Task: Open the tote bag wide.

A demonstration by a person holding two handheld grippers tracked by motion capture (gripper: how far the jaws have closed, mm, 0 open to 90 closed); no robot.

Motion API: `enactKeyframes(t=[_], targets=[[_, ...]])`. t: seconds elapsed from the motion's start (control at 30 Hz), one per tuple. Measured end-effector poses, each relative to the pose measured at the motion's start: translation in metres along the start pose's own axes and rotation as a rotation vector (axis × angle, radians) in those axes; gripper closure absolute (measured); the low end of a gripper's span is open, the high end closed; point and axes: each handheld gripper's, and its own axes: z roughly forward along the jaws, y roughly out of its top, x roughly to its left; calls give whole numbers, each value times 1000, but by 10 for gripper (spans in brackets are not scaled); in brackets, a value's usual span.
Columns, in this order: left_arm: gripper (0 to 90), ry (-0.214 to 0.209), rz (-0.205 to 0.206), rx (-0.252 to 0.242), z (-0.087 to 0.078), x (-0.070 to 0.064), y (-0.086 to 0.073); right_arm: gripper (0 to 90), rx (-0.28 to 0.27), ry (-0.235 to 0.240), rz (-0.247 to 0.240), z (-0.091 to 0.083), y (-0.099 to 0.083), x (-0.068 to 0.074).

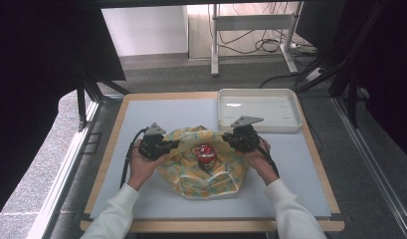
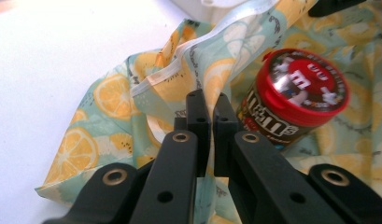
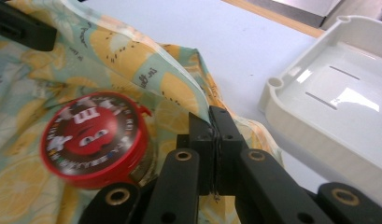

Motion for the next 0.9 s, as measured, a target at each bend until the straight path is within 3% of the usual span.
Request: enactKeyframes(t=[0.17, 0.47, 0.77, 0.9], targets=[[900, 23, 3, 30, 8, 2, -5, 879, 30, -34, -15, 10, -3, 2], [900, 41, -1, 70, 19, 7, -11, 872, 65, -37, -8, 19, -7, 4], [899, 46, -12, 127, 38, 14, -18, 870, 146, -57, -17, 38, -18, 3], [897, 43, -5, 157, 46, 13, -21, 870, 181, -61, 7, 48, -25, -3]])
